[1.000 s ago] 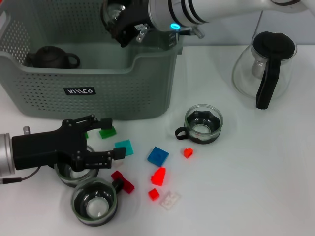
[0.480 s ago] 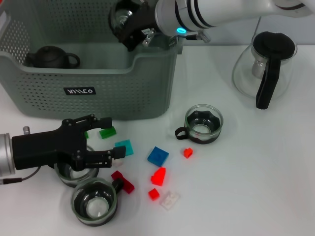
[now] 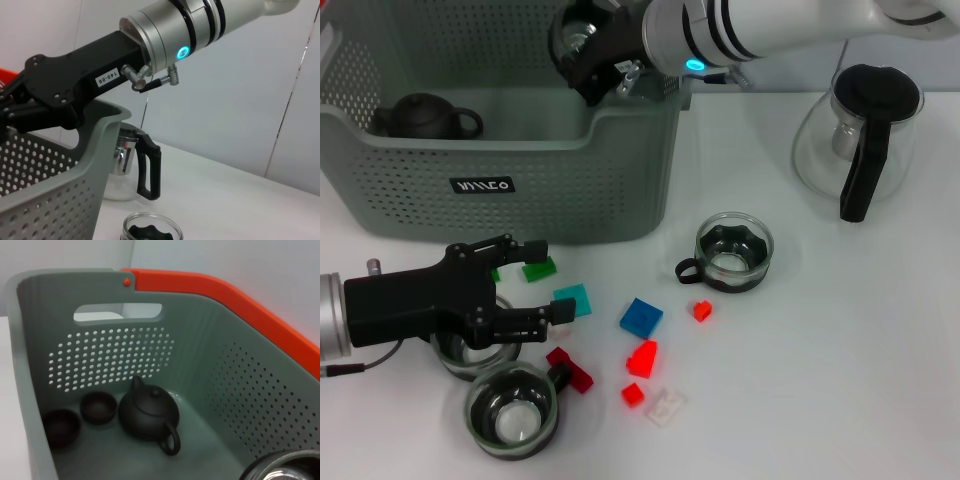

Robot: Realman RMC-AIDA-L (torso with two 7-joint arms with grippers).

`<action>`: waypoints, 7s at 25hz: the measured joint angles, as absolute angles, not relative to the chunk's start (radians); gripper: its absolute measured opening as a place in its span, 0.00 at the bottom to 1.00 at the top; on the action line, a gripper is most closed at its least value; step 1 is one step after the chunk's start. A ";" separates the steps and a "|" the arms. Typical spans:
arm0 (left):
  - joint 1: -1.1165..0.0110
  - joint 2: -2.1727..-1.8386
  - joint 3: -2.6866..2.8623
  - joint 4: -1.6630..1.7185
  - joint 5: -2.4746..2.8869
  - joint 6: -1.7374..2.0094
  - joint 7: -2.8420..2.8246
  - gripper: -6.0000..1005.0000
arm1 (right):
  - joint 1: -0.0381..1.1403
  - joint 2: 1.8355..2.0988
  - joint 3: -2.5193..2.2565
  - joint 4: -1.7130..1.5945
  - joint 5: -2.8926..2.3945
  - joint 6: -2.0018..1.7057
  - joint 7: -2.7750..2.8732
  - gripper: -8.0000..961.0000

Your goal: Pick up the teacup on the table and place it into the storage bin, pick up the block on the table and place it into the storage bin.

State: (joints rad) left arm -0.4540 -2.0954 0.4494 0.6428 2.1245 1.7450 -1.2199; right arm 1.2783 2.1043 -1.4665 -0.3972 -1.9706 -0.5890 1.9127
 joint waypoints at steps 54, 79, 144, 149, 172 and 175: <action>-0.462 -2.086 0.448 0.640 2.125 1.746 -1.213 0.84 | 0.818 2.046 -1.203 -1.242 -2.059 -1.404 1.976 0.68; -0.456 -2.089 0.448 0.634 2.074 1.735 -1.215 0.84 | 0.928 2.102 -1.360 -1.023 -2.607 -1.516 2.099 0.67; -0.445 -2.091 0.446 0.618 2.074 1.714 -1.204 0.83 | 0.972 2.101 -1.582 -0.849 -2.569 -1.335 2.138 0.07; -0.442 -2.091 0.446 0.622 2.074 1.726 -1.206 0.82 | 0.906 2.099 -1.448 -1.117 -2.571 -1.556 2.138 0.07; -0.448 -2.086 0.446 0.626 2.065 1.711 -1.203 0.82 | 1.143 2.042 -1.003 -1.049 -2.216 -1.358 2.141 0.07; -0.448 -2.086 0.446 0.626 2.063 1.708 -1.203 0.82 | 1.218 2.038 -1.055 -0.850 -2.259 -1.160 2.132 0.07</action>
State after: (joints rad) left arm -0.4479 -2.0862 0.4464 0.6259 2.0631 1.7077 -1.2027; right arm 1.2176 2.0383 -1.0549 -0.8499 -2.2593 -1.1596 2.1324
